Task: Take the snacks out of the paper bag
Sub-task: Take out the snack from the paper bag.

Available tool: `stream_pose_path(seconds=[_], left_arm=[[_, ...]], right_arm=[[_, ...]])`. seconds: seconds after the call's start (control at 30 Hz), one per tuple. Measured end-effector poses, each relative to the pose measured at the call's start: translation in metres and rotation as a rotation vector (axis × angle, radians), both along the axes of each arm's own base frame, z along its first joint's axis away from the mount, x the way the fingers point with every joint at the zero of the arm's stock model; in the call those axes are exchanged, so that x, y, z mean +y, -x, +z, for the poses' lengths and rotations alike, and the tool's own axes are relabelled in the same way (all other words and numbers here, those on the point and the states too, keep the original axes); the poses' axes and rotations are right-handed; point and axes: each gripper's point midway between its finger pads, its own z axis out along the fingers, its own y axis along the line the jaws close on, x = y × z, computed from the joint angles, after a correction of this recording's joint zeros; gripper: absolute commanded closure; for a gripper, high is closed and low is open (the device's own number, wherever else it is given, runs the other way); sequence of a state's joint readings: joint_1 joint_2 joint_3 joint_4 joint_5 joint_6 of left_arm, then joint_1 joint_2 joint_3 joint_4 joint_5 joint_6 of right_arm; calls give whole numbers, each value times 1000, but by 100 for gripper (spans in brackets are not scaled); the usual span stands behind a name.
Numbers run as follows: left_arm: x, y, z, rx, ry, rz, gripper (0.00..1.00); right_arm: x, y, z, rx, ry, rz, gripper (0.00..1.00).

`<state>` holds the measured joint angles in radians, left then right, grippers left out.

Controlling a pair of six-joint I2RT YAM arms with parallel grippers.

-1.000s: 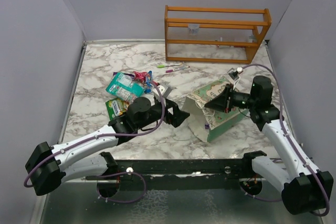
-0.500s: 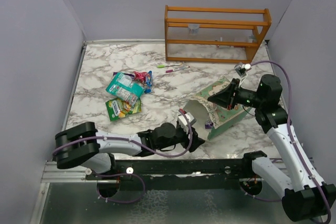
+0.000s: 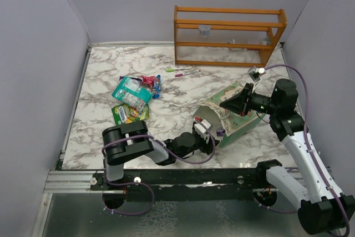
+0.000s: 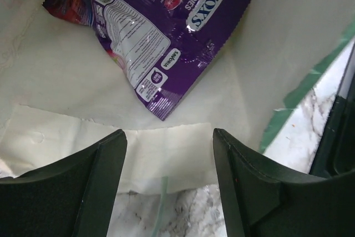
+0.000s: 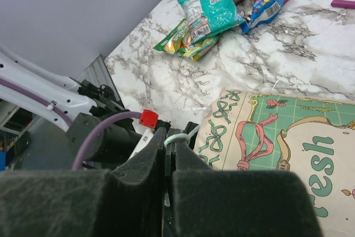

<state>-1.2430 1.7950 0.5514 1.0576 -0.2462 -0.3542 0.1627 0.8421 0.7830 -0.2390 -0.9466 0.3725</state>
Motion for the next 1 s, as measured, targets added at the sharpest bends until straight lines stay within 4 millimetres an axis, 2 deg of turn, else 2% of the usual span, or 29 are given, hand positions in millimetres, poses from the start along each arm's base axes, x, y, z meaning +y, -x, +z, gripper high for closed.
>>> stream_pose_path(seconds=[0.13, 0.3, 0.57, 0.63, 0.73, 0.87, 0.97, 1.0], left_arm=[[-4, -14, -13, -20, 15, 27, 25], [-14, -33, -11, -57, 51, 57, 11], [-47, -54, -1, -94, 92, 93, 7], [-50, -61, -4, -103, 87, 117, 6], [-49, -67, -19, -109, 51, 146, 6], [-45, -70, -37, -111, 14, 152, 14], [-44, -71, -37, -119, 18, 153, 32], [-43, -72, -37, -122, 18, 154, 43]], right_arm=[[0, 0, 1, -3, 0, 0, 99], [0, 1, 2, -9, -1, 0, 99], [0, 1, 2, -8, -2, 0, 99], [0, 1, 2, -8, -1, 0, 99], [0, 1, 2, -8, -1, 0, 99], [0, 1, 2, -8, -1, 0, 99], [0, 1, 2, -8, -1, 0, 99], [0, 1, 1, -7, -1, 0, 99]])
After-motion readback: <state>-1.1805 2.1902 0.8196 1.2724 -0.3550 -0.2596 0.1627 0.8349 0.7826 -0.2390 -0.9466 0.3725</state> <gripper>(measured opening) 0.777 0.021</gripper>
